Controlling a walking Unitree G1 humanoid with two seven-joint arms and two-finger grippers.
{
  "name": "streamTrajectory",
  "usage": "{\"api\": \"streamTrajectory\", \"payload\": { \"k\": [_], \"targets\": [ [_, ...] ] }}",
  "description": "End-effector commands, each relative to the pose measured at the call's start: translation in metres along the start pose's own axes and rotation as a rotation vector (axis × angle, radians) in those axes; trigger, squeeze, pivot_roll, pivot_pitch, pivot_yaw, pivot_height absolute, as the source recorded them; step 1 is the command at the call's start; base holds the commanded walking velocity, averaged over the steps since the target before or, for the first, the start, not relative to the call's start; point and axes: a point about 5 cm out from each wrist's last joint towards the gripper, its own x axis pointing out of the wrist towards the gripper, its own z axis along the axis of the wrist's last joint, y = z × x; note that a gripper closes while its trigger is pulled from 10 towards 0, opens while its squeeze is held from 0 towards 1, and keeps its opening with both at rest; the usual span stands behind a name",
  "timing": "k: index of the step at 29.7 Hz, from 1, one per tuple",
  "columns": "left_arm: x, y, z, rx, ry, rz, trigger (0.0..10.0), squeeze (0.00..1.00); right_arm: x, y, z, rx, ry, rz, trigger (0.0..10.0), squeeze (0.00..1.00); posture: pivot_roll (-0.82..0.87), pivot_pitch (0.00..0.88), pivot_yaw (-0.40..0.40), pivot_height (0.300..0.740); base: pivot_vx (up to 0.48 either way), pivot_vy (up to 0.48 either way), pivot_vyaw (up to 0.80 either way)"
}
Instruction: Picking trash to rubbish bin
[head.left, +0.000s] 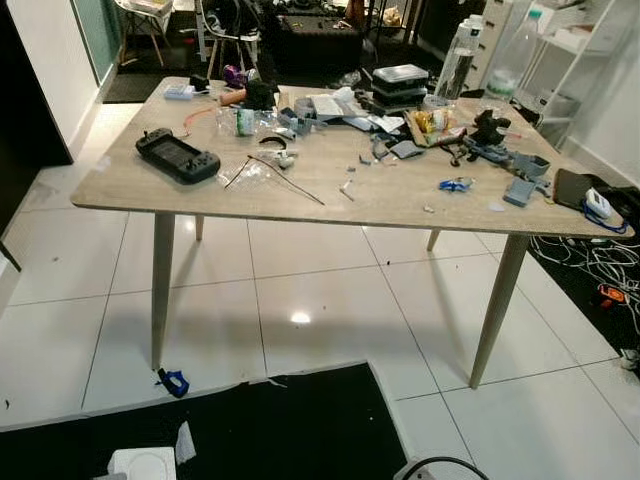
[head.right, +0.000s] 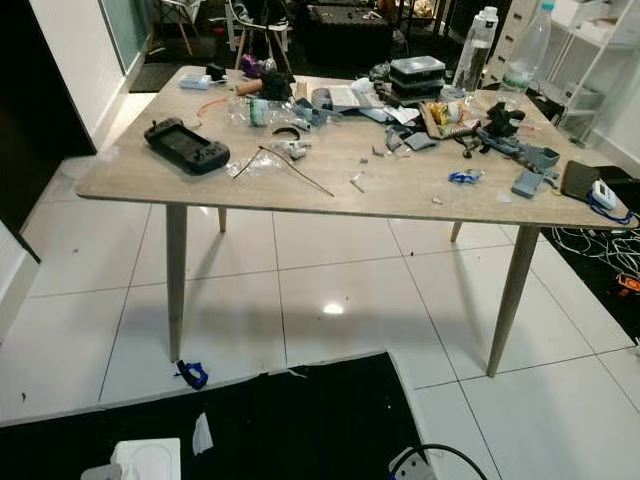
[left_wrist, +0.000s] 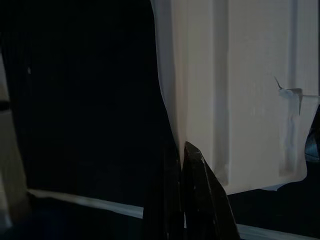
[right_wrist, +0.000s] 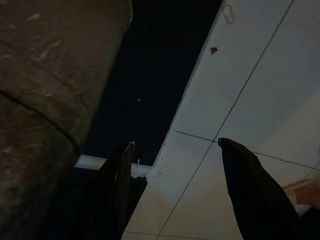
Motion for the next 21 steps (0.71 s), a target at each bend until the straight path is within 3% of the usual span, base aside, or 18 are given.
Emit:
{"api": "streamTrajectory", "payload": {
  "k": [1,13,16,21],
  "targets": [
    [0.0,0.0,-0.005,0.032,0.021,0.012,10.0,0.0,0.0,-0.001,0.004,-0.023,-0.002,-0.001,10.0,0.0,0.17,0.012,-0.066,0.74,0.0,0.0,0.0],
    [-0.005,-0.005,-0.036,-0.045,0.065,-0.001,10.0,0.0,-0.002,-0.015,0.014,-0.139,0.002,-0.016,10.0,0.0,0.24,0.022,-0.131,0.74,0.0,0.0,0.0],
    [-0.008,-0.006,-0.049,-0.048,0.097,0.002,10.0,0.0,-0.001,-0.013,0.011,-0.161,0.0,-0.013,10.0,0.0,0.26,0.016,-0.14,0.74,0.0,0.0,0.0],
    [-0.009,-0.002,-0.053,-0.07,0.103,0.019,10.0,0.0,-0.001,-0.008,0.013,-0.179,-0.009,0.007,10.0,0.0,0.29,0.031,-0.17,0.74,0.0,0.0,0.0]
  ]
}}
